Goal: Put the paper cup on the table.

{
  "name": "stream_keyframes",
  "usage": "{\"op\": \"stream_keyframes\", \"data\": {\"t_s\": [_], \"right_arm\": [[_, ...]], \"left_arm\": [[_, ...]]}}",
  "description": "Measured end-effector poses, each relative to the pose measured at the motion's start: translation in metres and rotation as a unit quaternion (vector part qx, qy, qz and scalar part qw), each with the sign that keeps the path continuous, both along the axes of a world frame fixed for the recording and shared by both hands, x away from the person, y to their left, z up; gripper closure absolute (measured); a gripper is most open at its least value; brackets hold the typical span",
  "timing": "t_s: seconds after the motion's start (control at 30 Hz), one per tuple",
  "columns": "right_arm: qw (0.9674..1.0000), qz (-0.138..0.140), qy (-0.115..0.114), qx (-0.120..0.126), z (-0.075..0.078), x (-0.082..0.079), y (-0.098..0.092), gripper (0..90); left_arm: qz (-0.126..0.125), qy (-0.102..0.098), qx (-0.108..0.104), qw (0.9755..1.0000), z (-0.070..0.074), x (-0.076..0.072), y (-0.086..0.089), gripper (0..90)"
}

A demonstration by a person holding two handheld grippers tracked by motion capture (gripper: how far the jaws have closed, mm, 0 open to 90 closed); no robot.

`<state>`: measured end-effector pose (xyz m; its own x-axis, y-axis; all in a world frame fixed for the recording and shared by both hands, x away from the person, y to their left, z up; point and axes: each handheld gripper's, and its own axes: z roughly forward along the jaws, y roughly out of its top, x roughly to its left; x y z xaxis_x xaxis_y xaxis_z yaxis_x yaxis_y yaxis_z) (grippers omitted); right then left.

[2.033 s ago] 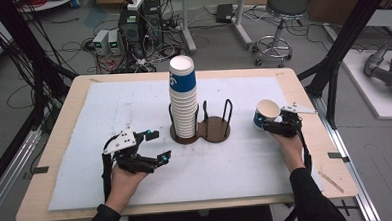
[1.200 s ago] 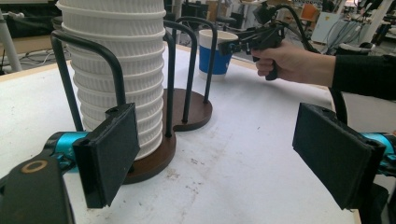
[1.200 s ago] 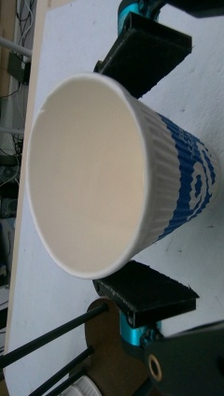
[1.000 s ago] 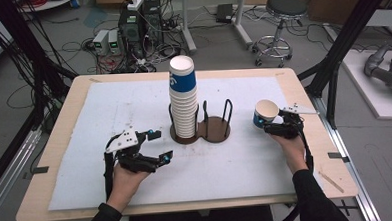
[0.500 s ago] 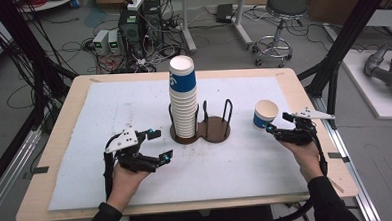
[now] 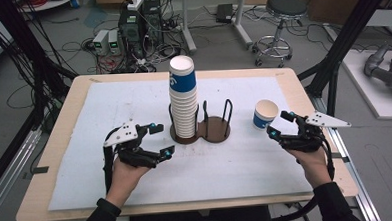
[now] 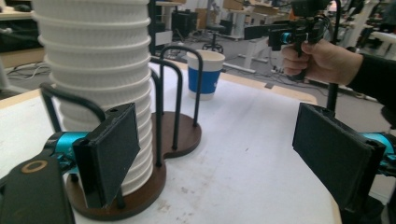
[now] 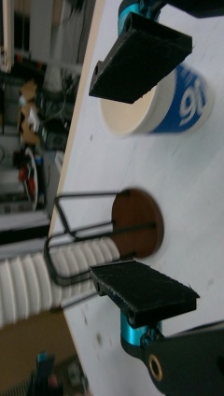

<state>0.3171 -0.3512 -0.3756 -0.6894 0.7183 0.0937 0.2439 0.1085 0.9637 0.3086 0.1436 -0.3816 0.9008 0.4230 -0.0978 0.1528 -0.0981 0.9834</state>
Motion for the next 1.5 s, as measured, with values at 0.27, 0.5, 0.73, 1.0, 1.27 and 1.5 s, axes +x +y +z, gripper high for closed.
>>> {"op": "stream_keyframes", "data": {"t_s": [0.27,0.5,0.73,1.0,1.27,1.5], "right_arm": [[0.996,0.084,-0.03,0.004,0.008,-0.01,0.024,13.8],[0.9911,0.131,-0.014,0.021,0.009,-0.013,0.04,13.8],[0.9879,0.152,-0.029,0.014,0.013,-0.016,0.052,14.0],[0.9865,0.16,-0.032,0.01,0.013,-0.016,0.056,14.7],[0.9887,0.145,-0.035,0.01,0.013,-0.016,0.052,14.7],[0.9894,0.142,-0.028,0.007,0.013,-0.016,0.053,14.7]], "left_arm": [[-0.037,-0.011,-0.022,0.999,0.009,-0.002,0.001,14.6],[-0.041,-0.012,-0.02,0.9989,0.006,-0.008,0.004,14.2],[-0.042,-0.021,-0.025,0.9986,0.01,-0.014,0.008,14.2],[-0.054,-0.01,-0.033,0.9979,0.009,-0.012,0.012,14.2],[-0.053,-0.011,-0.03,0.9981,0.009,-0.011,0.012,14.2],[-0.051,-0.01,-0.031,0.9982,0.009,-0.011,0.012,14.2]]}}
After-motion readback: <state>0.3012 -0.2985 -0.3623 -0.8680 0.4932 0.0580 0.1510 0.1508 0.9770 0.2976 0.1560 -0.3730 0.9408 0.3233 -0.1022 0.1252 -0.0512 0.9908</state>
